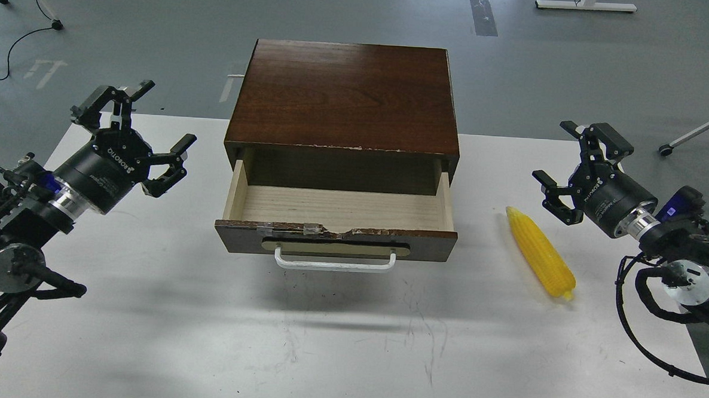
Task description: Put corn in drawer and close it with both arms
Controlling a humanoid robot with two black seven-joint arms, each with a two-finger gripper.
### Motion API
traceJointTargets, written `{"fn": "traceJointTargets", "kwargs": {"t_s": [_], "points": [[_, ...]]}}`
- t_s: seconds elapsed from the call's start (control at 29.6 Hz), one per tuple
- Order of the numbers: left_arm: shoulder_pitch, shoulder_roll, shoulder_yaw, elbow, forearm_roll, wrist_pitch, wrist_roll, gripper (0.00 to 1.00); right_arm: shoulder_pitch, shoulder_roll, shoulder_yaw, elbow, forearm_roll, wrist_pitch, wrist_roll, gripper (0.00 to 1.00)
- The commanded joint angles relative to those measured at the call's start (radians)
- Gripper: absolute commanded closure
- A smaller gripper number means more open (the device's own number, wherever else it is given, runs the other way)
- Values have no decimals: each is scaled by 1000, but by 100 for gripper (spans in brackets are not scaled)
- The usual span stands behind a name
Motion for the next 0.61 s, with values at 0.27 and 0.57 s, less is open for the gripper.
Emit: {"fn": "traceJointTargets", "kwargs": {"t_s": [0.27,0.57], "points": [[4,1,3,0,5,0,1,0,0,6,3,2,-11,1,0,0],[-1,6,15,0,5,0,1,0,3,-14,-19,12,-66,5,0,0]]}}
